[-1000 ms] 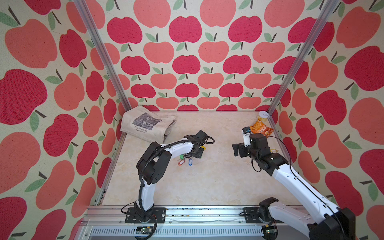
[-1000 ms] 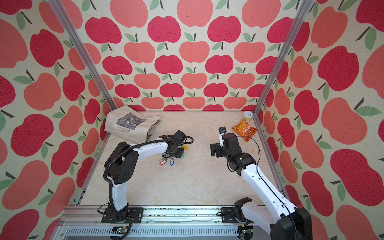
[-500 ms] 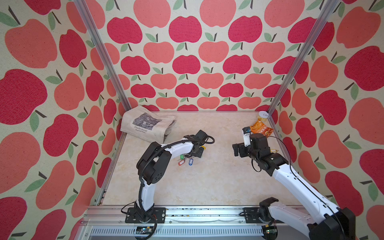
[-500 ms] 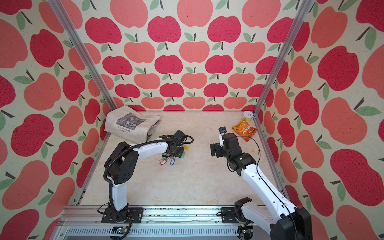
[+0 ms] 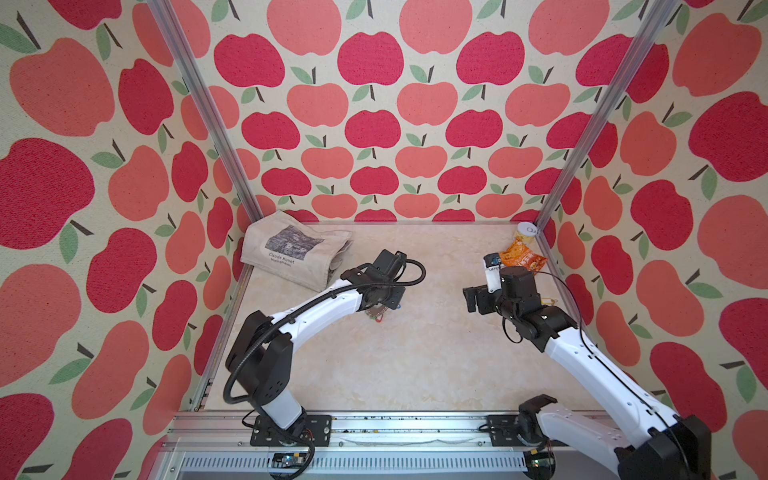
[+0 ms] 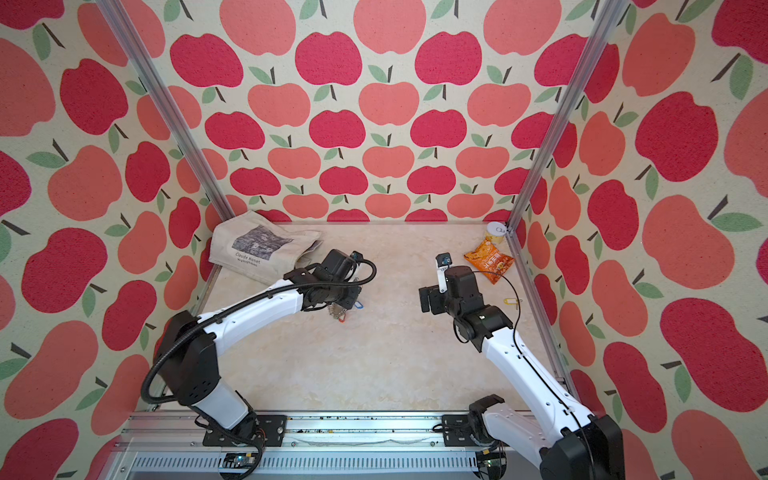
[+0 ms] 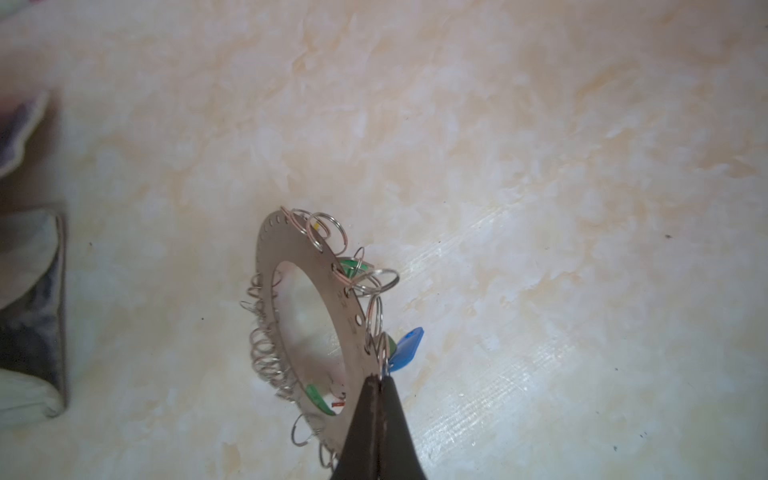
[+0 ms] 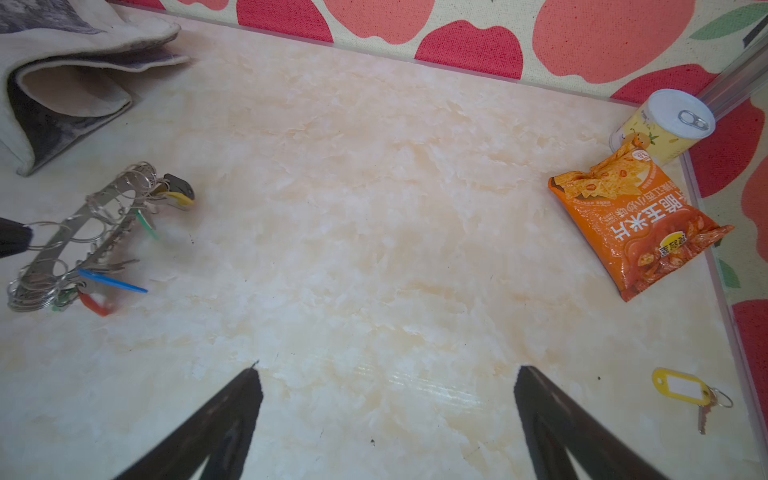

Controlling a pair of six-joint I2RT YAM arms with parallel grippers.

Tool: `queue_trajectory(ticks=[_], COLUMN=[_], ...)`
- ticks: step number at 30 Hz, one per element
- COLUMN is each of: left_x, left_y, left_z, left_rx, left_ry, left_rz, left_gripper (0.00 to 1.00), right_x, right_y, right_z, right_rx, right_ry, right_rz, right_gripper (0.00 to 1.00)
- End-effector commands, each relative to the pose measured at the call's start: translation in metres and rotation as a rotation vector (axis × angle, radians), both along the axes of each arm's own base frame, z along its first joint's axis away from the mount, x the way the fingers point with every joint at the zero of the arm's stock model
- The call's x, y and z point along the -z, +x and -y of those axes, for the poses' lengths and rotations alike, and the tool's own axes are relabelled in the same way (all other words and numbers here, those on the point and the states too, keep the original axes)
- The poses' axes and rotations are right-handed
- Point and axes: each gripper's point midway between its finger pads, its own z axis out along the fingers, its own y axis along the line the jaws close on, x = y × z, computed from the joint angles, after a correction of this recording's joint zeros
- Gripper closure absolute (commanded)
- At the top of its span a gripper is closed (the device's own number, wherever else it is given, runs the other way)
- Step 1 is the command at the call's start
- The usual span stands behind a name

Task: Put the keys on the keyring

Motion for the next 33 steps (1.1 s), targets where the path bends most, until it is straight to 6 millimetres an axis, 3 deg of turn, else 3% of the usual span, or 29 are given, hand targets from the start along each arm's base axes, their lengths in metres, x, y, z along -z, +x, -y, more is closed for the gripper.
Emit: queue_trajectory(ticks=[1,4,9,14,20,23,27,30,33], left_x=[-0.057,-0.087,-0.112,-0.144,-0.173,-0.155,-0.113,-0.085,-0.049], left_y=[-0.027,-0.049,-0.073,-0.09,-0.101,-0.09,-0.084,-0.082,-0.086], left_z=[0.02,0.021,0.021,0.023,0.024,0.019,0.016,0.008,-0.008], left_rx=[0.25,0.367,0.487,0.563,0.626,0.573,0.475,0.332,0.176], left_ry=[-0.133,-0.181,-0.239,-0.315,-0.383,-0.341,-0.283,-0.25,-0.173], left_rz=[0.147,0.204,0.243,0.317,0.402,0.387,0.228,0.097,-0.013], left_gripper=[1.0,1.0,1.0,1.0,1.0,1.0,1.0,0.87,0.61], right_x=[-0.029,-0.046,-0.085,-0.128,-0.152,-0.141,-0.101,-0.061,-0.02], right_y=[0.006,0.003,-0.012,-0.052,-0.095,-0.083,-0.071,-0.07,-0.077], right_z=[-0.022,-0.038,-0.07,-0.101,-0.12,-0.119,-0.118,-0.123,-0.128], right_rx=[-0.094,-0.176,-0.358,-0.62,-0.849,-0.779,-0.688,-0.625,-0.58], right_ry=[0.061,0.117,0.253,0.379,0.433,0.4,0.417,0.428,0.335], right_rz=[0.073,0.098,0.154,0.242,0.305,0.289,0.177,0.052,-0.036], right_gripper=[0.01,0.01,0.01,0.02,0.06,0.05,0.05,0.05,0.03])
